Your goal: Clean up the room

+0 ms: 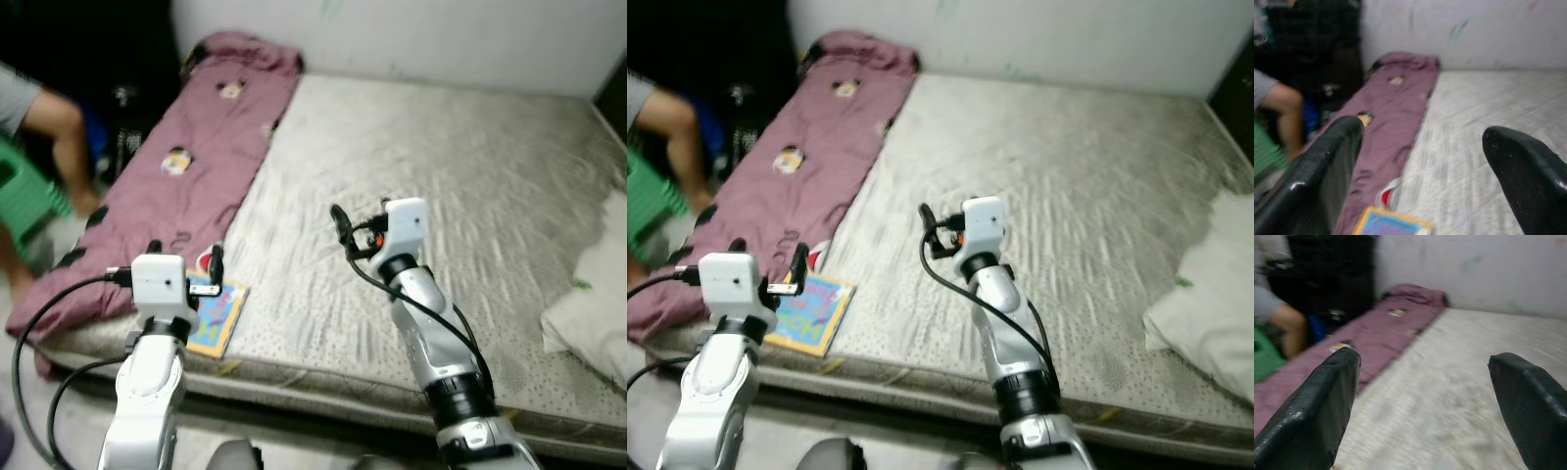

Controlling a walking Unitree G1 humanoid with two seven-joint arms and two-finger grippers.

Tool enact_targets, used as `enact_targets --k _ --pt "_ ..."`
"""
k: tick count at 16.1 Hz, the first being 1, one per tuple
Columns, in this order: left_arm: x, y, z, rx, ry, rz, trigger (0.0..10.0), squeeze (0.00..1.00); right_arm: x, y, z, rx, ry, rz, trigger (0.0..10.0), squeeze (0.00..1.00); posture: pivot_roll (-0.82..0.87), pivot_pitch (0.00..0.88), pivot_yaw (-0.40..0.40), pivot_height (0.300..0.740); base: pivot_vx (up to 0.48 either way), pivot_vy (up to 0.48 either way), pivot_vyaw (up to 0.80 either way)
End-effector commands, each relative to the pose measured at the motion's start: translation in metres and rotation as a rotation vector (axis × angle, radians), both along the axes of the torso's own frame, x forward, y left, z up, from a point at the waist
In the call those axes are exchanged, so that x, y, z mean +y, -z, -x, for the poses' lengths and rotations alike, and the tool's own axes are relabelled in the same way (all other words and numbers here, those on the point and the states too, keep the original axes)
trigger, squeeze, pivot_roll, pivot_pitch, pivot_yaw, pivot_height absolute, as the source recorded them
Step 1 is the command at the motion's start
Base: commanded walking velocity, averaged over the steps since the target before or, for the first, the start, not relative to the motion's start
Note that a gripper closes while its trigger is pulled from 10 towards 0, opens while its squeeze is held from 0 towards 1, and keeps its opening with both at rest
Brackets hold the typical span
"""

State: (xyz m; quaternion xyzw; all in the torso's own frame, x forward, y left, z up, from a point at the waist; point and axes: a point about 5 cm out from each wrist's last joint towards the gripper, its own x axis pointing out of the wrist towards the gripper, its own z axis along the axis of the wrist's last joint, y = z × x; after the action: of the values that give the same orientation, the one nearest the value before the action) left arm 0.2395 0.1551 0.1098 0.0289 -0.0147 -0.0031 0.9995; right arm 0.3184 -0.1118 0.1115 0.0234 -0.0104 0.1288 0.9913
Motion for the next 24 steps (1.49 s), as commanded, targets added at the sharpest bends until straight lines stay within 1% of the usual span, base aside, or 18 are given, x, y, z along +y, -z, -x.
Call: enact_targets --k 1,2,5,24 --pt "0.0001 0.0001 0.0006 0.006 -0.002 -0.013 10.0 0.0 -0.0039 -0.0025 -0.0013 -0.006 0.013 -0.005 10.0 0.0 -0.06 0.0 0.001 0.74 0.0 0.0 0.0" --pt "0.0 0.0001 0.0006 0.006 -0.003 -0.014 10.0 0.0 -0.0041 -0.0022 -0.0013 -0.004 0.012 -0.002 10.0 0.0 -0.06 0.0 0.001 0.74 0.0 0.0 0.0" --pt "-0.0002 0.0005 0.0012 0.007 -0.007 -0.01 10.0 0.0 -0.0045 -0.0016 -0.0016 -0.003 0.01 0.0 10.0 0.0 -0.06 0.0 -0.002 0.74 0.0 -0.301 -0.8" --pt "-0.0007 -0.0001 -0.0007 0.006 -0.011 -0.007 10.0 0.0 -0.0027 -0.0027 -0.0029 -0.016 -0.006 0.035 10.0 0.0 -0.06 0.0 -0.006 0.74 0.0 -0.293 0.0"
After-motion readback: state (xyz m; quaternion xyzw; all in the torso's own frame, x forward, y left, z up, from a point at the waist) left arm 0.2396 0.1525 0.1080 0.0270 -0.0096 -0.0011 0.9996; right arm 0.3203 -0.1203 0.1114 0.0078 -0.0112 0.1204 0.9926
